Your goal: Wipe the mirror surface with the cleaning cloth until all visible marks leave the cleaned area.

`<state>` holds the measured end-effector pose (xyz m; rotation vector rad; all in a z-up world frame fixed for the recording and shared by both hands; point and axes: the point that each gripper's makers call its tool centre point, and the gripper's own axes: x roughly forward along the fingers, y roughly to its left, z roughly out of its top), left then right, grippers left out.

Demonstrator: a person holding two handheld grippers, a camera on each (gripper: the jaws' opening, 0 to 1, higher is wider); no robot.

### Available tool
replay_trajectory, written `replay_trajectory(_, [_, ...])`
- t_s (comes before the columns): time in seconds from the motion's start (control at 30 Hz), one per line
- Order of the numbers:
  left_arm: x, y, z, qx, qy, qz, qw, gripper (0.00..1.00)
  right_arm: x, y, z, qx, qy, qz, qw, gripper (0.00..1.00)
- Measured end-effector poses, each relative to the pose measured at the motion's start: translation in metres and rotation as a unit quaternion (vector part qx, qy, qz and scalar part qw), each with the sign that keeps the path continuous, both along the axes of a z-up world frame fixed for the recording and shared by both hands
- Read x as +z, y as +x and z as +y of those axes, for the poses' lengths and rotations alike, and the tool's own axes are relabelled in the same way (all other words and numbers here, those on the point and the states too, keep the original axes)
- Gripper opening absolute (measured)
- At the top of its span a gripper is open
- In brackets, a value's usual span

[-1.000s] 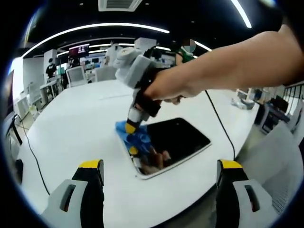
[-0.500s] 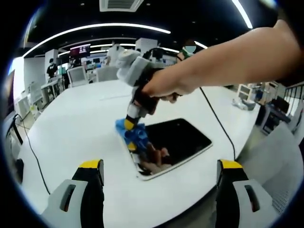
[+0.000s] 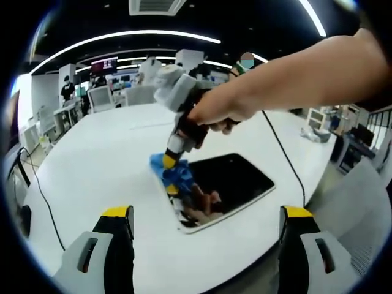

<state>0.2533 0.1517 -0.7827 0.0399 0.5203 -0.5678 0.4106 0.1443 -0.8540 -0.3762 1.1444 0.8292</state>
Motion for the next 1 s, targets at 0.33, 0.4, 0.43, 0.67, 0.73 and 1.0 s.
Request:
replay_trajectory(0.33, [0.001, 0.001, 0.0, -0.001, -0.001, 0.0, 1.0, 0.99, -0.001, 0.004, -0.011, -0.006, -0.001, 0.001, 1.0, 0.0])
replay_trajectory(0.4, [0.001, 0.001, 0.0, -0.001, -0.001, 0.0, 1.0, 0.99, -0.001, 0.004, -0.014, -0.006, -0.002, 0.0, 1.0, 0.0])
replay_trajectory(0.43, [0.001, 0.001, 0.0, -0.001, -0.001, 0.0, 1.0, 0.99, -0.001, 0.004, -0.015, -0.007, -0.002, 0.0, 1.0, 0.0])
replay_trajectory(0.67, [0.001, 0.001, 0.0, 0.0, -0.002, 0.001, 1.0, 0.99, -0.003, 0.006, -0.024, -0.006, -0.007, -0.005, 0.9999, 0.0])
replay_trajectory(0.73, [0.001, 0.001, 0.0, 0.0, -0.002, 0.001, 1.0, 0.99, -0.002, 0.004, -0.028, -0.006, -0.009, -0.007, 0.9999, 0.0])
replay_trajectory(1.0, [0.0, 0.0, -0.001, -0.002, -0.001, 0.002, 1.0, 0.99, -0.005, 0.01, -0.036, -0.007, -0.013, -0.015, 0.9998, 0.0])
